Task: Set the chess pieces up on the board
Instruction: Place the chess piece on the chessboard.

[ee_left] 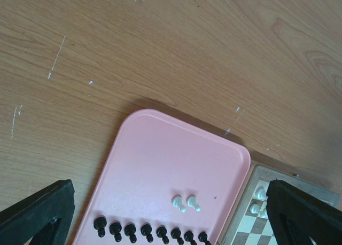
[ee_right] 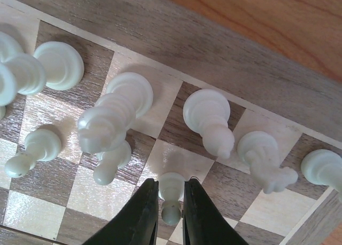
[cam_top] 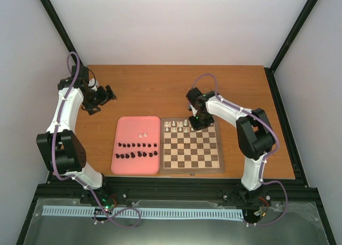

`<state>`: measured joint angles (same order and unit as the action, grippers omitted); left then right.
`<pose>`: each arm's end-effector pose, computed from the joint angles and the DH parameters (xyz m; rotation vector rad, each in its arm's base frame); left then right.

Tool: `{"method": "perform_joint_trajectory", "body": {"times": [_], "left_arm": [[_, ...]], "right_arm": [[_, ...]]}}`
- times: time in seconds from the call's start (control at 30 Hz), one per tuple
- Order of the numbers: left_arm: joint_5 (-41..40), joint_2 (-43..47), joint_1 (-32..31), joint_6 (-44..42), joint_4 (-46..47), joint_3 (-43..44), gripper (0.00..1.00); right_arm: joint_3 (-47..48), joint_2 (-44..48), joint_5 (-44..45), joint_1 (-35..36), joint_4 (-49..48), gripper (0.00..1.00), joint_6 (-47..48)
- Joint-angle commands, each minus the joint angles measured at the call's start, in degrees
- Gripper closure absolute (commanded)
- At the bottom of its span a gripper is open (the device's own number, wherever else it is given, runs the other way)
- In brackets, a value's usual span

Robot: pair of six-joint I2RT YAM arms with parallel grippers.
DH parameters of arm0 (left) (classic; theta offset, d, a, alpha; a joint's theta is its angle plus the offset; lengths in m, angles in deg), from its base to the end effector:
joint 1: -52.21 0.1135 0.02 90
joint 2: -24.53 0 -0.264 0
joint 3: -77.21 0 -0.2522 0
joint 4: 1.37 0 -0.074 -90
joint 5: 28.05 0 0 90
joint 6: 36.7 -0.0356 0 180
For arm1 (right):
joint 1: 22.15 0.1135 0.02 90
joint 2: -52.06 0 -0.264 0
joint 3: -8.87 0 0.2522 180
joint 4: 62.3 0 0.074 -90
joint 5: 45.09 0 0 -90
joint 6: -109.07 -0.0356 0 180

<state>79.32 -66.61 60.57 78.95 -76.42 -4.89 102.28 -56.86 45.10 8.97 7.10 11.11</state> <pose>0.3138 0.0354 0.3068 -0.7328 2.6736 -0.4983 0.3068 0.1851 0.1866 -0.6133 2.9943 0.0407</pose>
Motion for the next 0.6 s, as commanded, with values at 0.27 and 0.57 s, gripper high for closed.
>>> {"method": "perform_joint_trajectory", "body": {"times": [0.27, 0.57], "left_arm": [[-0.04, -0.51, -0.05, -1.04, -0.24, 2.36, 0.00], [-0.33, -0.60, -0.02, -1.13, -0.28, 2.21, 0.00]], "right_arm": [[1.63, 2.12, -0.14, -0.53, 1.40, 0.79, 0.09], [6.12, 8.68, 0.59, -0.53, 6.55, 0.61, -0.38]]}}
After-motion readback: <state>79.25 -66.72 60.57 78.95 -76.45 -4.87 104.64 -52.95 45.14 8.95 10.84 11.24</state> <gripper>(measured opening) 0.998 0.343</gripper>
